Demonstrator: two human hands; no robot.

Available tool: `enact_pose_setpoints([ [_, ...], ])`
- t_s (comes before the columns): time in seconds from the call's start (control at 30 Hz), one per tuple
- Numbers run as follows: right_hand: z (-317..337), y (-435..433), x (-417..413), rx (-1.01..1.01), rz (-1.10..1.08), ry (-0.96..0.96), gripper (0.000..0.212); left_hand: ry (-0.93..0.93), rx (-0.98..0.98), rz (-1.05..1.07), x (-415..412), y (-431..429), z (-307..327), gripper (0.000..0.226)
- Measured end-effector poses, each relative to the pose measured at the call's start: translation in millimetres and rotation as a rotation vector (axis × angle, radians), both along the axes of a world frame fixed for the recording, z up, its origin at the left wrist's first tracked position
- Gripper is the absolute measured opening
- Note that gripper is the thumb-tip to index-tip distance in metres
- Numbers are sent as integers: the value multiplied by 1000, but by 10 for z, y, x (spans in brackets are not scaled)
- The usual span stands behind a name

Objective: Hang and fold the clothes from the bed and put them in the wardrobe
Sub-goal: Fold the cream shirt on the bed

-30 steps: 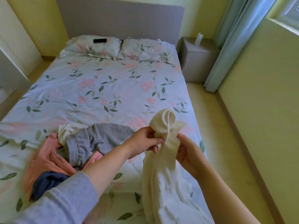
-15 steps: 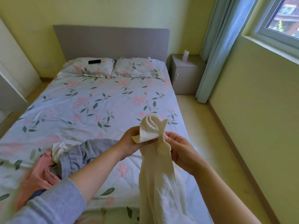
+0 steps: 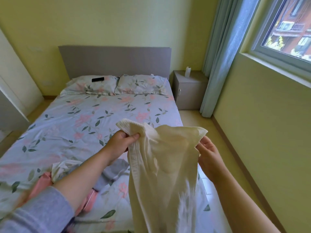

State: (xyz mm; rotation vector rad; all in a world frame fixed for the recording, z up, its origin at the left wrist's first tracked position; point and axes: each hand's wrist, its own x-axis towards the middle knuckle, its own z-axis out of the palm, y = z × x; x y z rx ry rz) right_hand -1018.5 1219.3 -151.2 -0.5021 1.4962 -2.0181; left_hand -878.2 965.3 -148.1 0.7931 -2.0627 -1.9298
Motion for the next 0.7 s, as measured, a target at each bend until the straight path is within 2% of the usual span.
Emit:
enact_pose_setpoints([
  [0.1,90,63,-95,109,-7,144,21,13,-164,41,-21,-34,130,9],
  [0.23,158,85,-208,325,-109,511,16,39,-386,171,-22,-60,285,6],
  [0.3,107,98,-257,414,-158,624,21,60,-456,190,22,-56,328,7],
  [0.37,35,112,-309,468,-136,677,23,2,-497,129,77,-54,354,11],
  [0.43,-28,107,-376,529,-64,710,15,-148,-497,-6,132,-31,347,21],
  [0.5,-68,94,-425,565,-47,691,9,-288,-358,-124,199,32,279,29],
  [0.57,-101,112,-426,543,-83,597,12,-362,-201,-169,289,127,155,20],
  [0.6,-91,132,-402,500,-98,518,15,-380,-163,-160,335,187,94,14],
  [0.7,15,257,-314,217,-53,248,13,-342,-128,1,423,306,7,21],
])
